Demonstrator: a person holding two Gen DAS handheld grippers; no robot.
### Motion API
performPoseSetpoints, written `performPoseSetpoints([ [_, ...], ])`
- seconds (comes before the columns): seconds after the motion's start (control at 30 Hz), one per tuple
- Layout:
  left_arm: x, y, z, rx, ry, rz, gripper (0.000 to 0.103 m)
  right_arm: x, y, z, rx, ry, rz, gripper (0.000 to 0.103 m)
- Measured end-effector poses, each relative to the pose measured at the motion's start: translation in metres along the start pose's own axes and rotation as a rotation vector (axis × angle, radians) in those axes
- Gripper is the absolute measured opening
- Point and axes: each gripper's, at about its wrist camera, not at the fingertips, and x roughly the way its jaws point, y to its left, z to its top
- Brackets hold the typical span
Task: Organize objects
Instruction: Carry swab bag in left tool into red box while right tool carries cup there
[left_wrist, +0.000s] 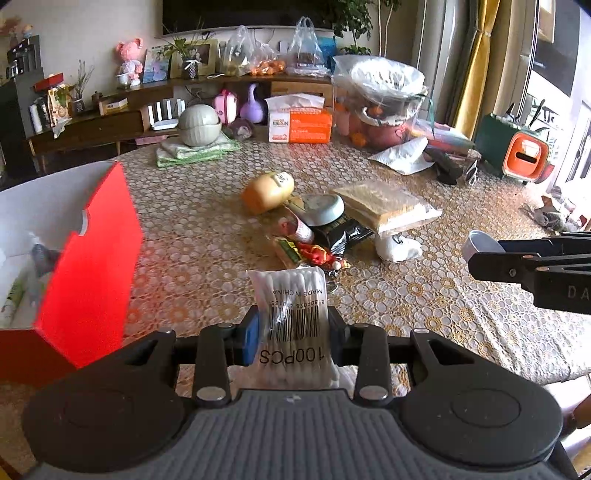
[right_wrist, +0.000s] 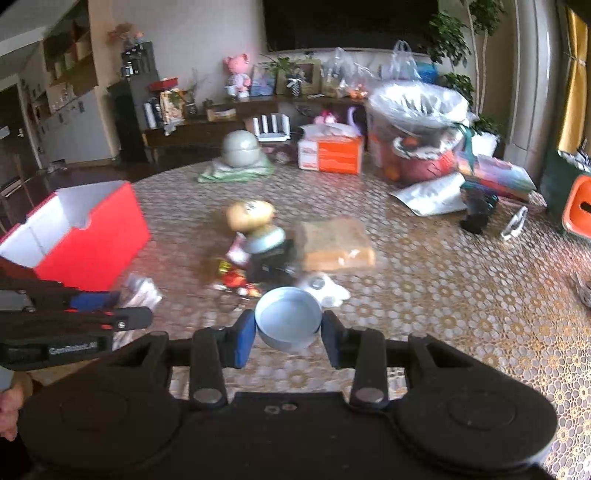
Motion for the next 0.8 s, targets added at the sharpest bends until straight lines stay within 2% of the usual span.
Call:
performPoseSetpoints([
  [0.47,-0.058,0.05,-0.001,-0.031,-0.025,-0.02,0.035,-0.026,0.086,0.018,-0.11,-0.036,0.09,0.038],
  [0.8,-0.093,0.1,0.005,-0.044,-0.07,0.019,0.035,-0.023,0.148,0.036,-0.198,-0.053,0.166,0.038],
])
